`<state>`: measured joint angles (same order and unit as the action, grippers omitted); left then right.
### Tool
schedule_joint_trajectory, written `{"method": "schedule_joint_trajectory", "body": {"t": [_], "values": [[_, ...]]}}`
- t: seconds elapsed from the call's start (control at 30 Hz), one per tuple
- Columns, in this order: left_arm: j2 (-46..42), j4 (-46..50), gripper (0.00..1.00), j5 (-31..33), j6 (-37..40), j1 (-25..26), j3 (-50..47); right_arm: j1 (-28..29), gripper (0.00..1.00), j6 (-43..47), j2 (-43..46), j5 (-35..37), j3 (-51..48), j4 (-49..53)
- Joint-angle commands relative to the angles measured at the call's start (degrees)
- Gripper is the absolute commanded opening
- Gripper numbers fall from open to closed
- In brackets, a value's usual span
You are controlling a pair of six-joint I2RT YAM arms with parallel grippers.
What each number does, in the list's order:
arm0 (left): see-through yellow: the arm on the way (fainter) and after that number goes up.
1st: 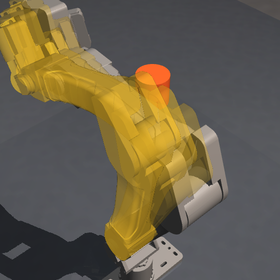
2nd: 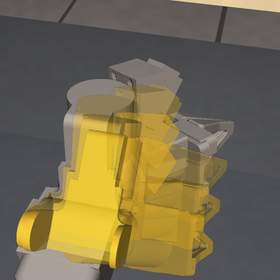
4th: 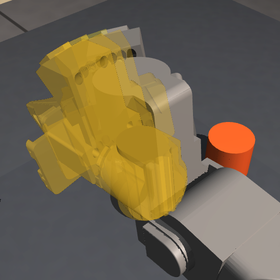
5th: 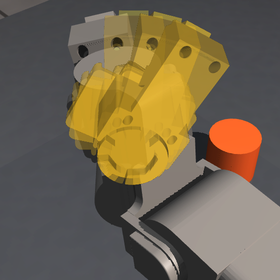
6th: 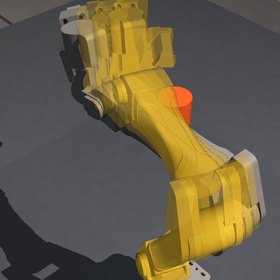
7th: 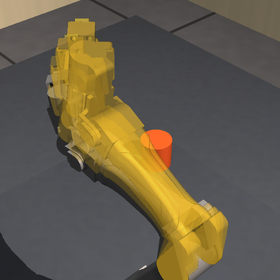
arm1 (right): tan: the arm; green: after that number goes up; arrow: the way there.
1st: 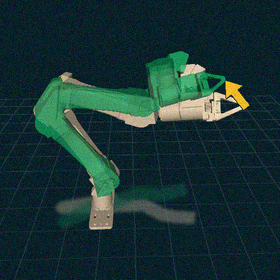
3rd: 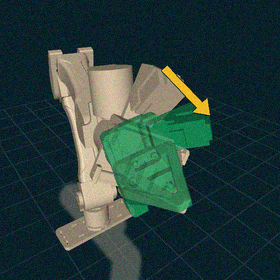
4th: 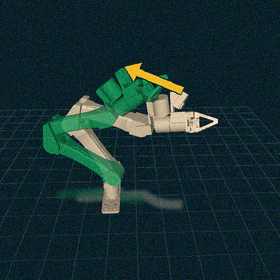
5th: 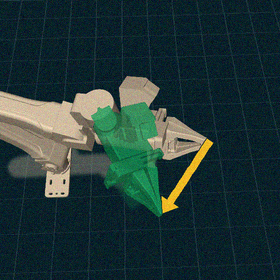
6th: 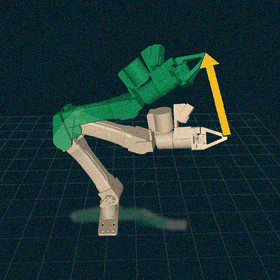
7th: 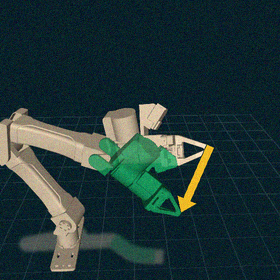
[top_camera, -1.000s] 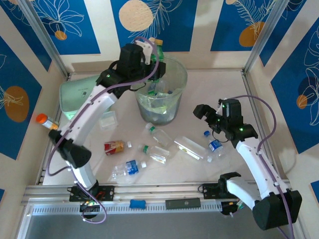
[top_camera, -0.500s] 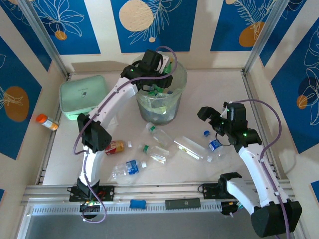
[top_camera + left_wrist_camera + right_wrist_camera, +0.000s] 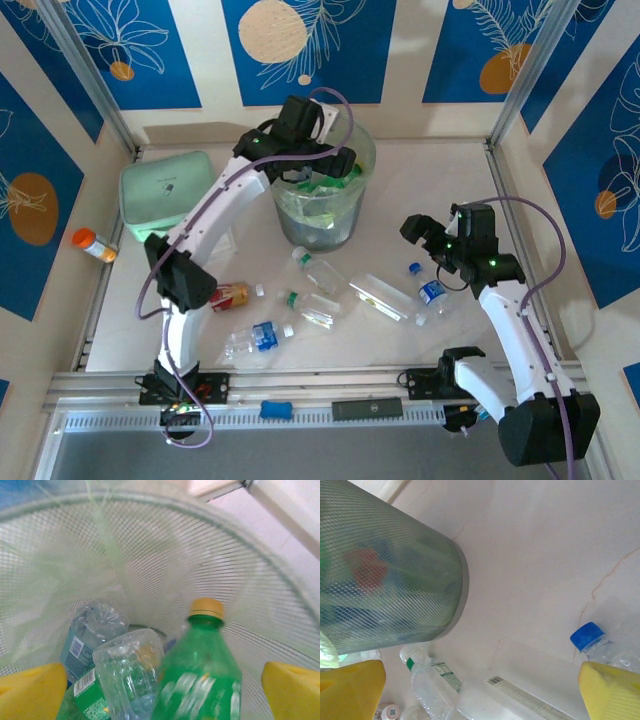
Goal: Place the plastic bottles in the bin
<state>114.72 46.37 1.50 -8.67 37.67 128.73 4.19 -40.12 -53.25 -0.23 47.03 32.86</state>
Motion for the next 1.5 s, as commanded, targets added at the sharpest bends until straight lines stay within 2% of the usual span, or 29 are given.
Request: {"method": "schedule_joint_trajectory", "body": {"t": [0.0, 0.23, 0.43, 0.67, 0.83, 0.97, 1.13, 1.23, 1.47], "values": [[-9.2, -5.0, 1.0, -1.5, -0.5, 0.9, -4.5, -0.4, 0.99, 4.3, -2.2, -0.1, 3.7, 3.7], [-23.9, -16.9, 1.0, -1.1, -2.7, 0.8, -22.5, -0.1, 0.99, 8.3, -8.8, 2.8, 8.7, 11.0], [-35.4, -25.7, 1.0, 1.7, -3.2, 0.8, -39.6, 1.4, 0.99, 10.0, -13.5, 6.5, 10.0, 15.5], [-46.6, -37.6, 1.0, 5.0, -5.4, 0.8, -62.5, 4.5, 1.0, 4.8, -18.1, 16.2, 6.6, 17.6], [-51.6, -44.2, 1.0, 6.1, -8.5, 0.8, -74.6, 5.4, 0.98, 3.7, -22.0, 19.4, 6.3, 19.8], [-53.0, -47.6, 1.0, 5.4, -10.6, 0.8, -80.9, 5.4, 0.97, 3.4, -25.8, 19.8, 6.1, 20.4], [-52.6, -49.0, 1.0, 4.2, -11.9, 0.8, -85.2, 5.5, 0.9, 3.9, -28.1, 19.8, 5.1, 21.4], [-52.0, -48.9, 1.0, 3.6, -12.2, 0.8, -86.4, 5.7, 0.87, 4.6, -30.0, 19.0, 4.9, 22.6], [-51.5, -47.2, 1.0, 6.8, -11.3, 0.7, -87.0, 5.8, 0.85, 4.4, -32.2, 19.3, 3.3, 22.5]]}}
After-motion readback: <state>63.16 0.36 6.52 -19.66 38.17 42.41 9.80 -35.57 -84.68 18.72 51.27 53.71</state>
